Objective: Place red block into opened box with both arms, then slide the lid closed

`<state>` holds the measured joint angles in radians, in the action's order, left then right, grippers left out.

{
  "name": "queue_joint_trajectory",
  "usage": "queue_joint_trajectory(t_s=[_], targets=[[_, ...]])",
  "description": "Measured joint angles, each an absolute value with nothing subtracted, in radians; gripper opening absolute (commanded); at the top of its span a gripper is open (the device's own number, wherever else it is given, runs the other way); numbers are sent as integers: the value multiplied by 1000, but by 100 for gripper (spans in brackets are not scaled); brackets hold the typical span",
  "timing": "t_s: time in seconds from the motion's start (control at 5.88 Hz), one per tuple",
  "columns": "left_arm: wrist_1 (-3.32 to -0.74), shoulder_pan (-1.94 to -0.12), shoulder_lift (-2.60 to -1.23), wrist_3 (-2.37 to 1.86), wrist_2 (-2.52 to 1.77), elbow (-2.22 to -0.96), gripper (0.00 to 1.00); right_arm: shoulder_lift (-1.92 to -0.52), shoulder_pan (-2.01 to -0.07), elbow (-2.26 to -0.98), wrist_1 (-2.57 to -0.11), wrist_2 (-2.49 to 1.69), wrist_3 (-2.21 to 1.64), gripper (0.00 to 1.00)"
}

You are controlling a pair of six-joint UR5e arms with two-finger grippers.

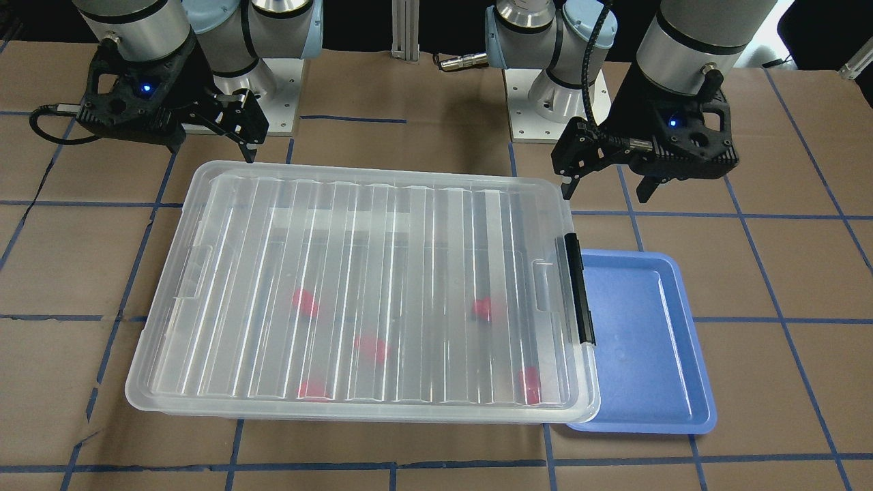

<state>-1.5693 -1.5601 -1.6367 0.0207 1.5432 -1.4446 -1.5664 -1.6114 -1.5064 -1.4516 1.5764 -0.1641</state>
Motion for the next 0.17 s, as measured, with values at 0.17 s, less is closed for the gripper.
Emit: queue_joint_trajectory(t_s=[0.17], targets=[[-1569,-1560,-1637,21,1543,-1445,98,-1567,-1613,-1507,-1452,1576,-164,100]])
